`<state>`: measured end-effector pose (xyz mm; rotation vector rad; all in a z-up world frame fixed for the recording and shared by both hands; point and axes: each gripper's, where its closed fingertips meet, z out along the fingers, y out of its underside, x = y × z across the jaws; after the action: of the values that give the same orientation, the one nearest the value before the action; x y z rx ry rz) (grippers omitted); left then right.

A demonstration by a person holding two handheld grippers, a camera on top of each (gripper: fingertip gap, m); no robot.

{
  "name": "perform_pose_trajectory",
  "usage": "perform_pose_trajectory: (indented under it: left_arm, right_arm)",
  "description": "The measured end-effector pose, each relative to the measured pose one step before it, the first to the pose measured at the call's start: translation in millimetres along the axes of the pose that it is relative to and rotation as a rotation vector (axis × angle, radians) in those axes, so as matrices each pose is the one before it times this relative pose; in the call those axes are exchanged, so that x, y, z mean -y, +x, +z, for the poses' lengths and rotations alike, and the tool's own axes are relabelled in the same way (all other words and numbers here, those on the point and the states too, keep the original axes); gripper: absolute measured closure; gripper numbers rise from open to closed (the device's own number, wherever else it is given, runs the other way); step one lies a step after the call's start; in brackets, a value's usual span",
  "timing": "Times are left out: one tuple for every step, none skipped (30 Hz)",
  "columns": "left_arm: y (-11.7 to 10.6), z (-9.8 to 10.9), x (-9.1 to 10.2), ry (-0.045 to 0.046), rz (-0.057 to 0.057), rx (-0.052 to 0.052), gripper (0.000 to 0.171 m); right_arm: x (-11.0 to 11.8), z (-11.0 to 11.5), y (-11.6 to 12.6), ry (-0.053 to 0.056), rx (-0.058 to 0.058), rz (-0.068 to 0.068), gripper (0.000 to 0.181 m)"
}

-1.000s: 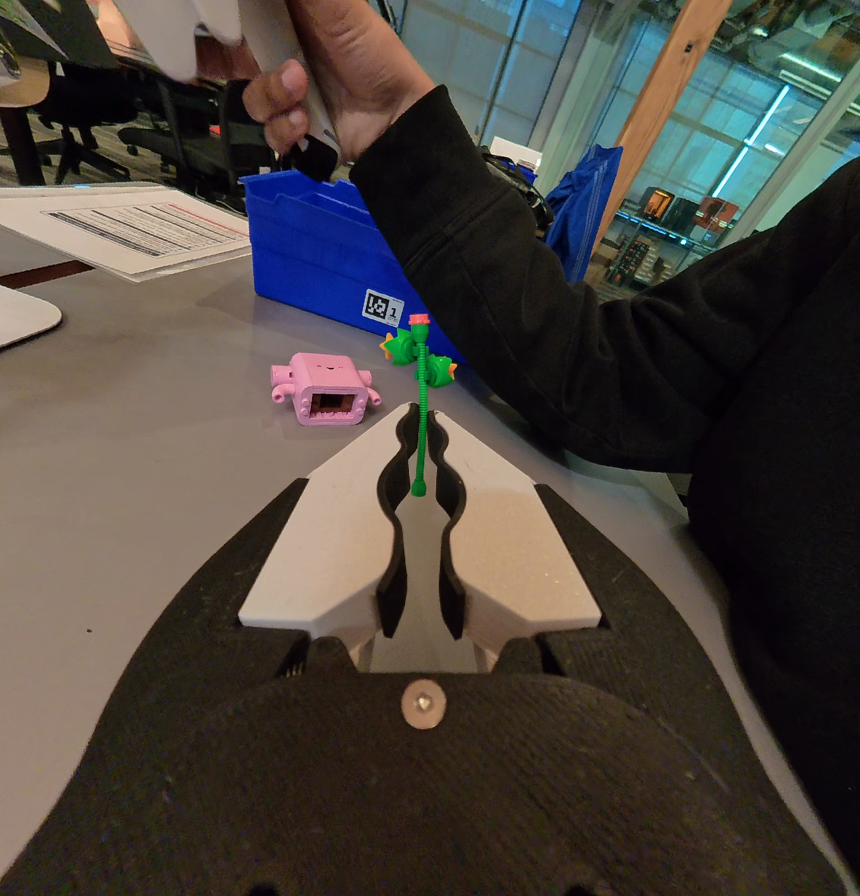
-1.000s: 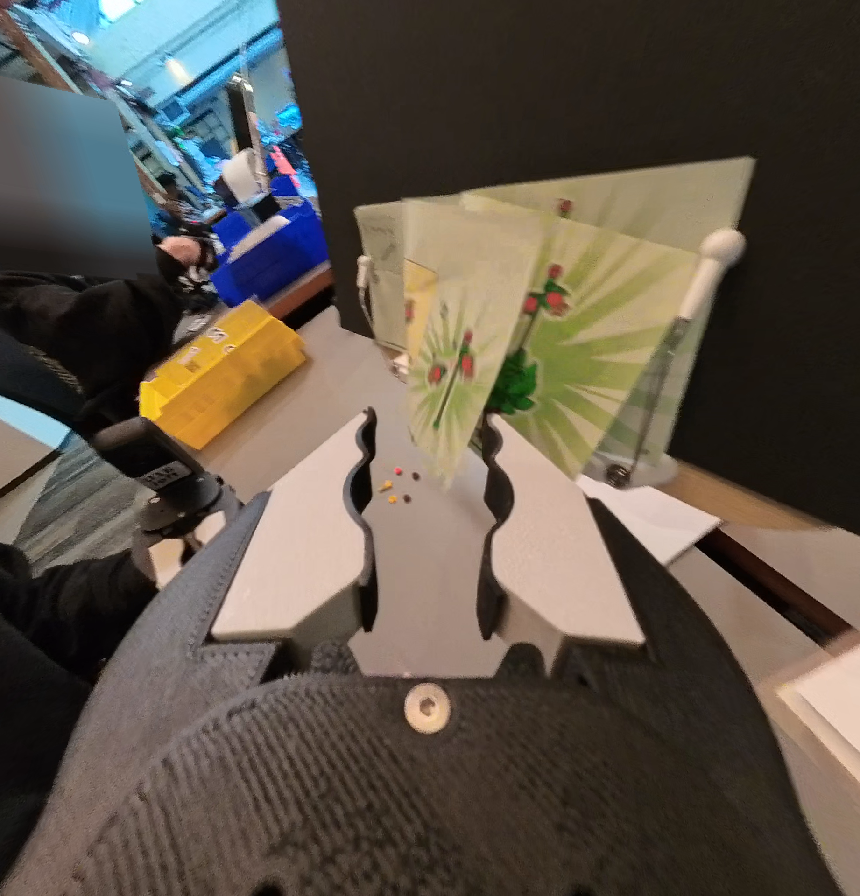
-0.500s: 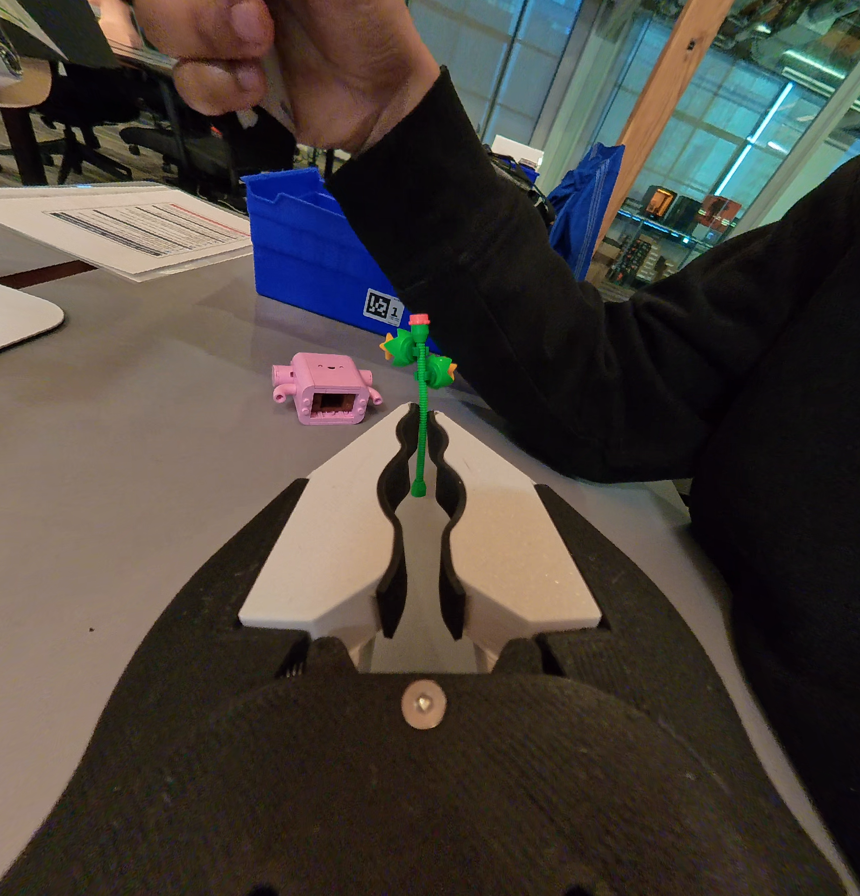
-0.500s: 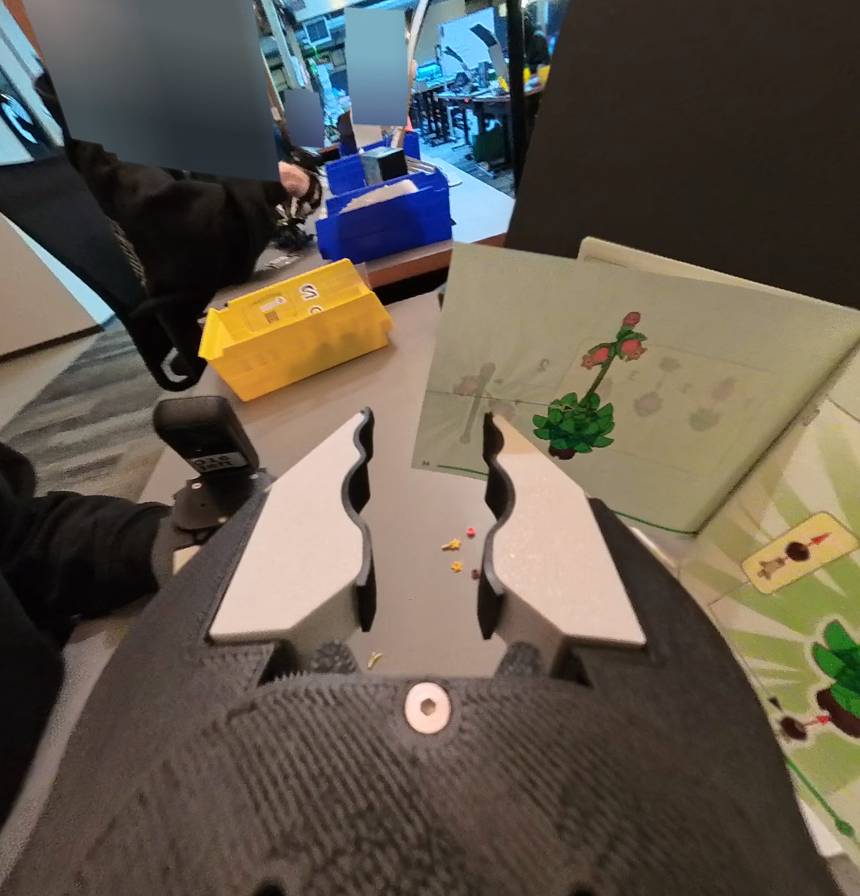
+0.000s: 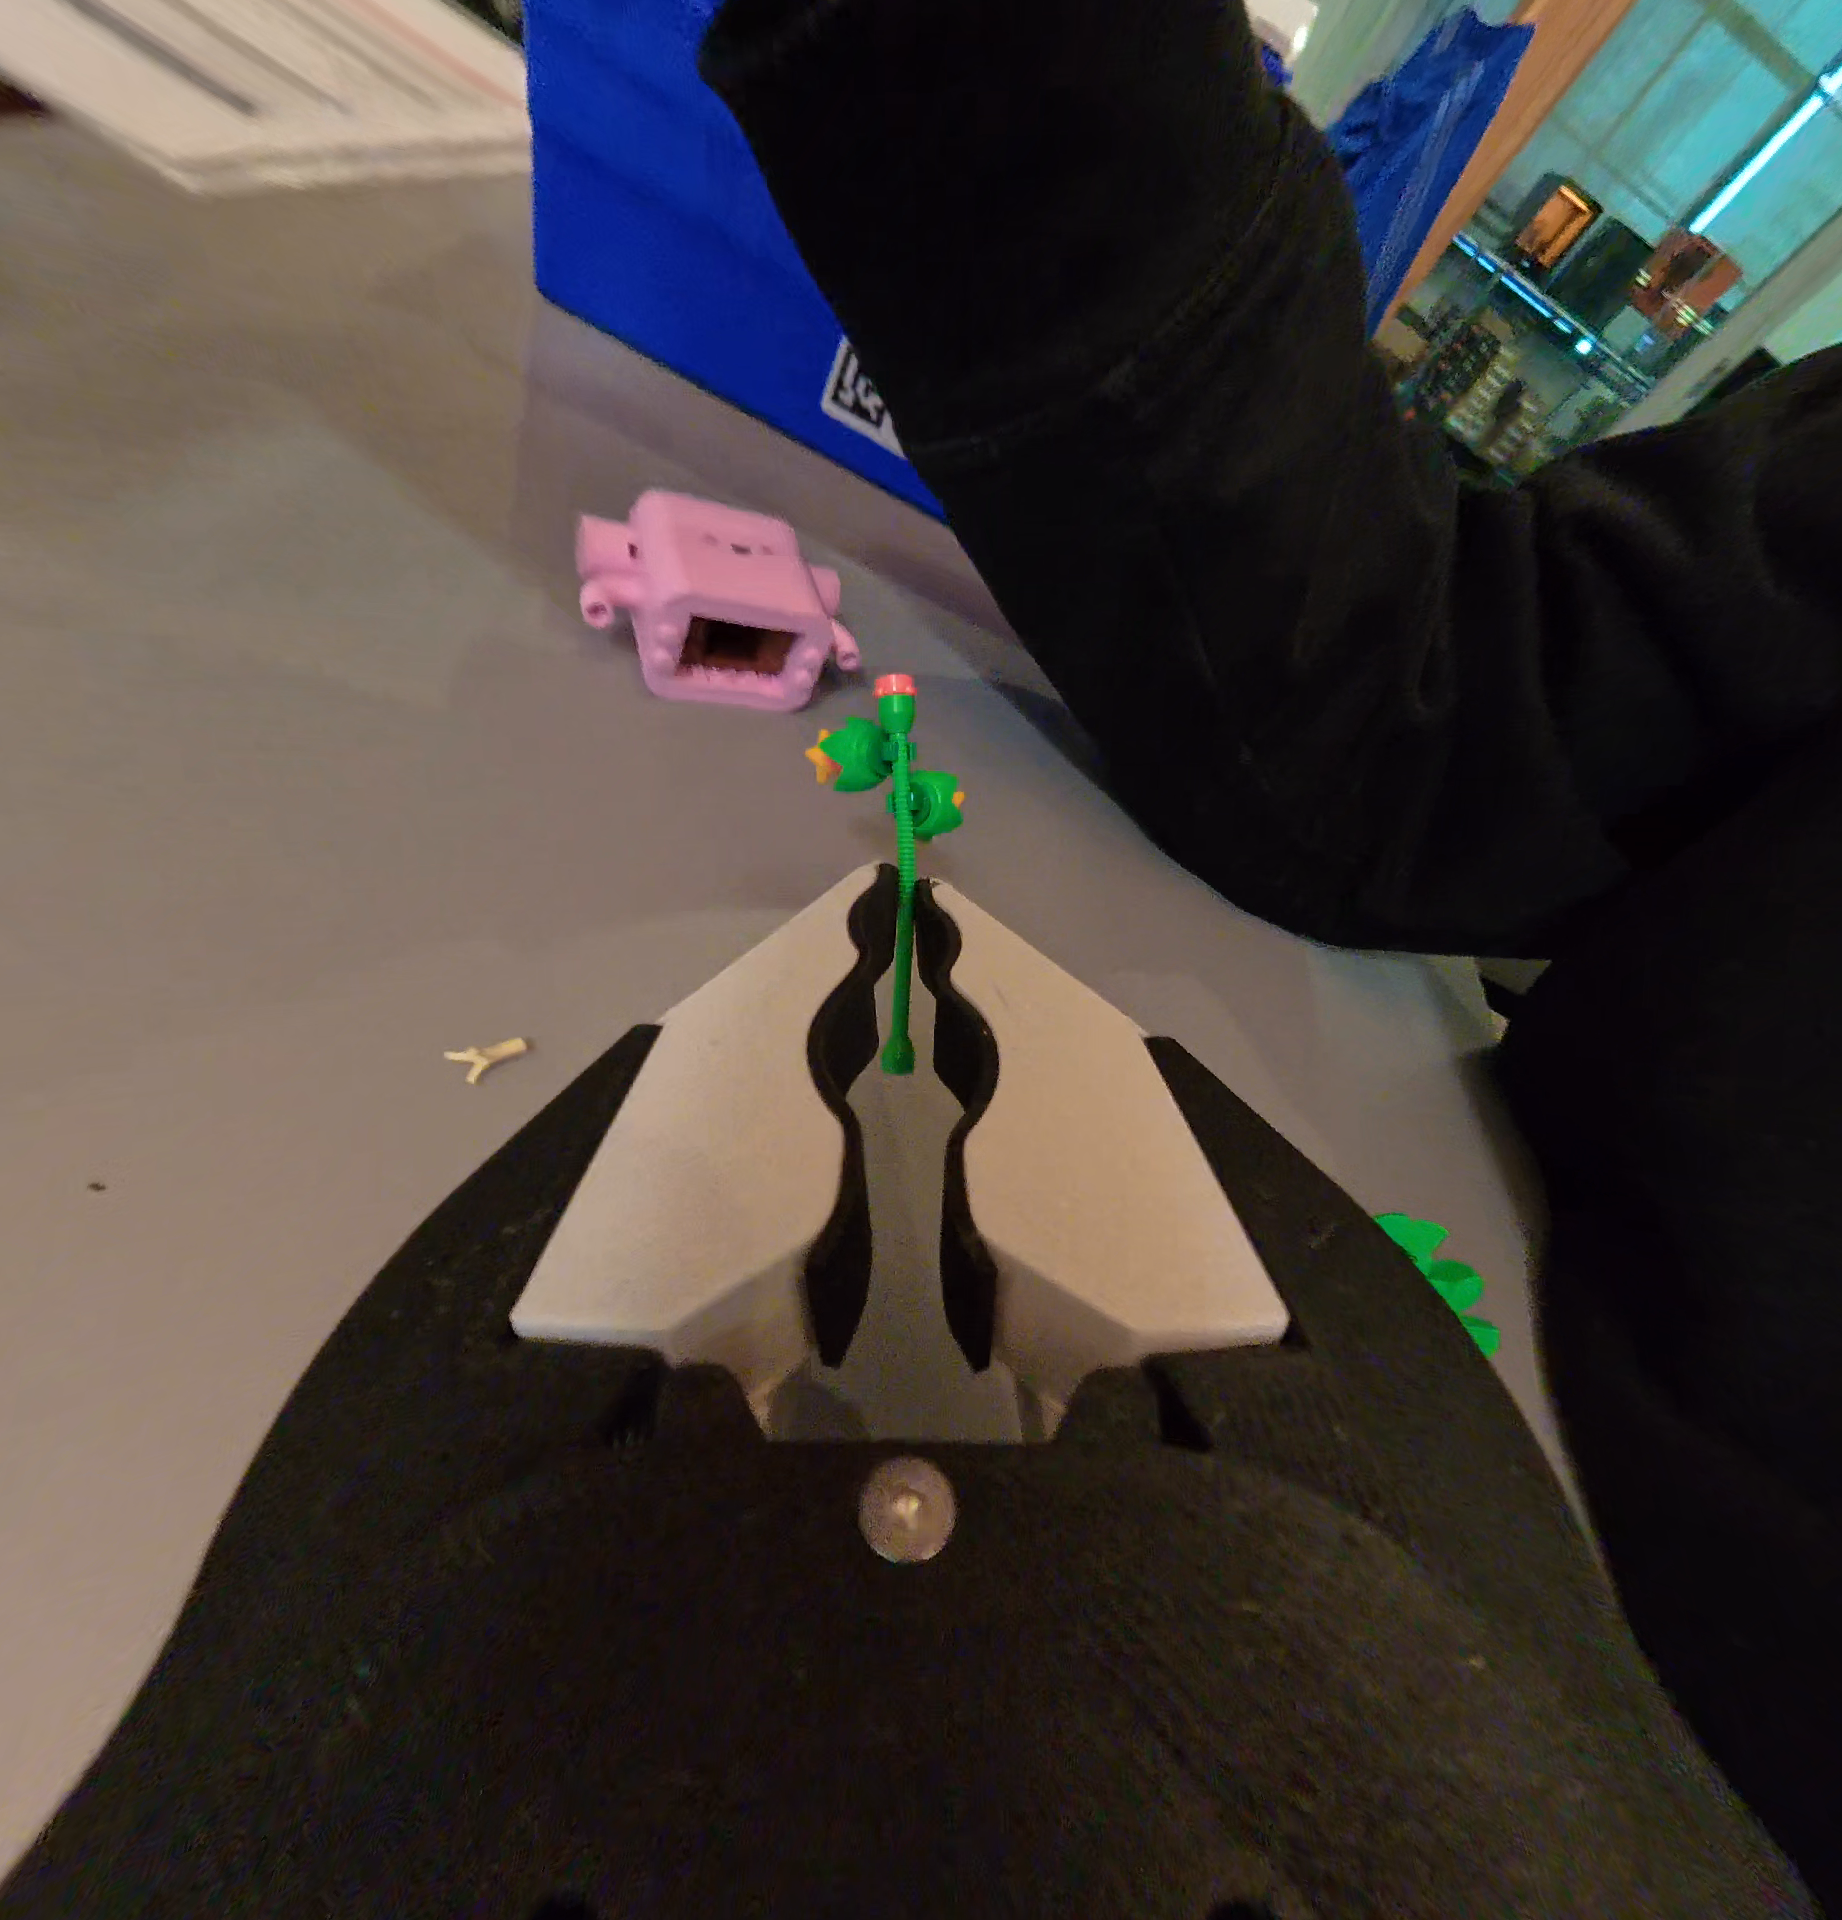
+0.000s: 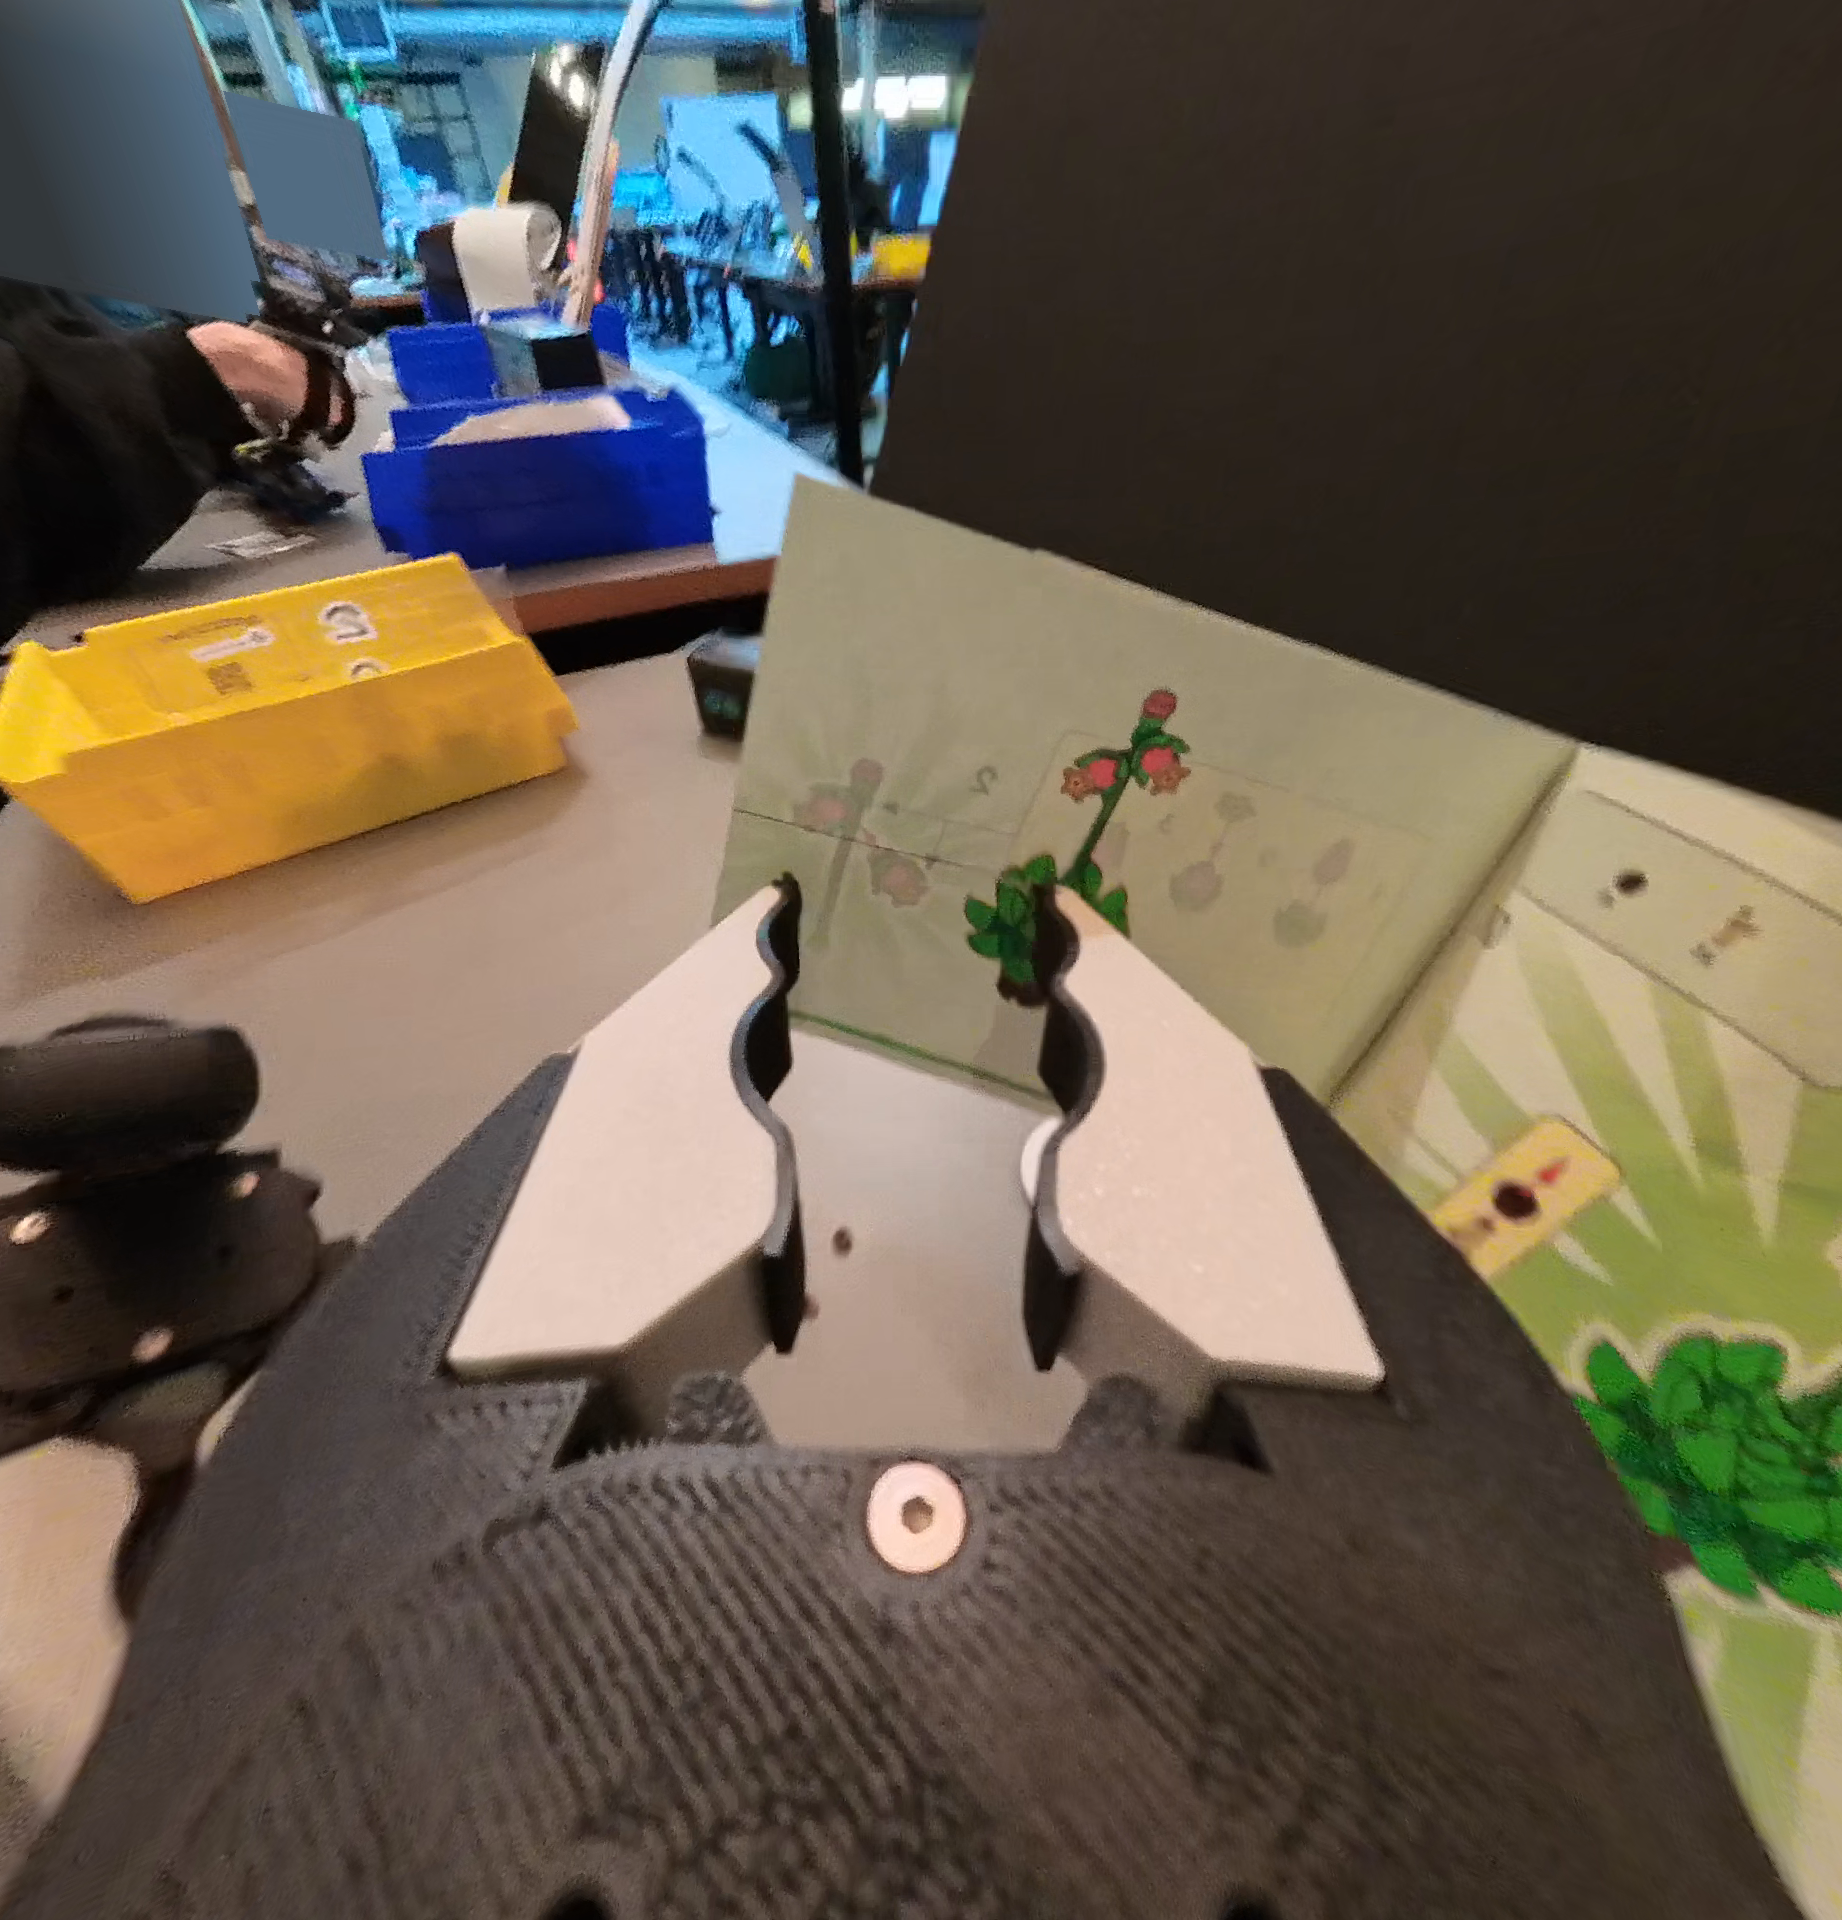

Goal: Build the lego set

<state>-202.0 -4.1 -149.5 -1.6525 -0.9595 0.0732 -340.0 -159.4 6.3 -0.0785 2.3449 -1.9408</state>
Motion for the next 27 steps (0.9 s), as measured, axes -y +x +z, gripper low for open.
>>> perform_pose_trajectory:
  left_arm:
    - [0.96, 2.01, -2.9, -0.01949, -0.0229, -0.0163, 0.171]
    - [0.78, 1.15, -1.85, -0.01109, -0.0202, -0.0151, 0.171]
    - [0.12, 0.58, -1.22, -0.00575, -0.0194, -0.0106, 0.171]
    - [-0.22, 0.05, -0.65, -0.00254, -0.0182, -0.009, 0.171]
    - [-0.42, -0.23, -0.57, -0.00135, -0.0197, -0.0084, 0.17]
    - [-0.12, -0.19, -0.83, -0.00251, -0.0196, -0.011, 0.17]
    - [-0.27, -0.15, -0.55, -0.0025, -0.0171, -0.0092, 0.17]
    - [-0.29, 0.02, -0.48, -0.00183, -0.0126, -0.0065, 0.17]
    - [-0.01, 0.07, -0.43, -0.00228, -0.007, -0.0043, 0.17]
    - [0.0, 0.2, -0.41, -0.0022, -0.0015, -0.0006, 0.17]
    - [0.02, 0.09, -0.21, -0.00198, 0.0022, 0.0016, 0.169]
    - [0.04, 0.22, -0.26, -0.00132, 0.0033, 0.0025, 0.169]
    - [0.02, -0.02, 0.07, -0.00007, 0.0026, 0.0014, 0.168]
    - [0.21, -0.25, 0.34, 0.00269, 0.0018, -0.0002, 0.168]
    - [0.11, -0.63, 0.95, 0.00673, 0.0011, -0.001, 0.167]
    - [0.22, -1.37, 1.87, 0.01261, 0.0022, -0.0015, 0.167]
    - [-0.03, -2.11, 2.77, 0.0175, 0.004, 0.0009, 0.167]
    - [-0.3, -3.31, 3.74, 0.02083, 0.0054, 0.0038, 0.167]
    - [-0.41, -4.81, 5.68, 0.02924, 0.0087, 0.0066, 0.167]
    - [-0.62, -6.43, 8.31, 0.04325, 0.0099, 0.0093, 0.167]
    - [-1.39, -8.04, 10.56, 0.05378, 0.0092, 0.0127, 0.166]
    - [-4.24, -9.65, 12.3, 0.06093, 0.0092, 0.0261, 0.166]
    - [-7.91, -10.46, 14.2, 0.06869, 0.0067, 0.0434, 0.167]
    - [-11.49, -10.33, 16.02, 0.07465, 0.0065, 0.0622, 0.171]
    - [-13.85, -9.37, 16.34, 0.06664, 0.0066, 0.0743, 0.171]
    - [-14.26, -7.51, 16.06, 0.05135, 0.0091, 0.077, 0.171]
    - [-13.87, -5.35, 16.58, 0.03969, 0.0165, 0.0738, 0.171]
  right_arm:
    - [3.6, 5.26, -1.42, 0.0369, -0.0234, -0.0234, 0.135]
    - [1.73, 5.37, -1.12, 0.0259, -0.0272, -0.0201, 0.136]
    - [-1.35, 4.92, -0.09, 0.004, -0.0319, -0.0218, 0.136]
    - [-3.8, 4.54, 1.34, -0.0148, -0.038, -0.0264, 0.136]
    - [-5.71, 3.73, 3.03, -0.0285, -0.0443, -0.0305, 0.135]
    - [-6.42, 3.11, 3.57, -0.0353, -0.0418, -0.0319, 0.133]
    - [-5.18, 2.13, 2.5, -0.0293, -0.0299, -0.0292, 0.133]
    - [-2.79, 1.13, 1.15, -0.0154, -0.0166, -0.0211, 0.134]
    - [-0.55, 0.22, 1.1, -0.0031, -0.0098, -0.009, 0.134]
    - [0.88, -0.73, 1.35, 0.0054, -0.006, 0.0015, 0.135]
    - [1.66, -1.28, 1.15, 0.0094, 0.0002, 0.0081, 0.136]
    - [1.56, -1.42, 0.93, 0.0098, 0.0054, 0.0111, 0.136]
    - [1.39, -1.38, 1.27, 0.0084, 0.0045, 0.0118, 0.136]
    - [0.81, -1.15, 1.86, 0.0064, 0.0003, 0.0115, 0.136]
    - [0.63, -0.96, 2.12, 0.005, -0.002, 0.0101, 0.136]
    - [0.39, -0.67, 1.54, 0.004, -0.0016, 0.0078, 0.136]
    - [0.47, -0.25, 1.0, 0.0031, -0.0006, 0.0042, 0.137]
    - [0.59, -0.06, 0.25, 0.0015, -0.0004, -0.0018, 0.137]
    - [0.79, 0.08, 0.13, -0.0002, -0.0038, -0.0106, 0.137]
    - [1.09, 0.65, 0.44, -0.0004, -0.009, -0.0214, 0.138]
    - [1.44, 1.21, 0.28, 0.0003, -0.0106, -0.0297, 0.139]
    - [0.96, 2.39, -0.5, -0.0022, -0.0079, -0.0338, 0.14]
    - [-0.24, 3.66, -0.52, -0.0108, -0.0099, -0.0362, 0.14]
    - [-1.49, 4.63, 0.23, -0.0199, -0.0172, -0.0413, 0.139]
    - [-1.33, 4.34, 0.72, -0.0217, -0.0248, -0.0519, 0.138]
    - [-1.11, 3.01, 1.17, -0.021, -0.0324, -0.0604, 0.136]
    - [-0.57, 1.06, 0.38, -0.0188, -0.0307, -0.0627, 0.135]
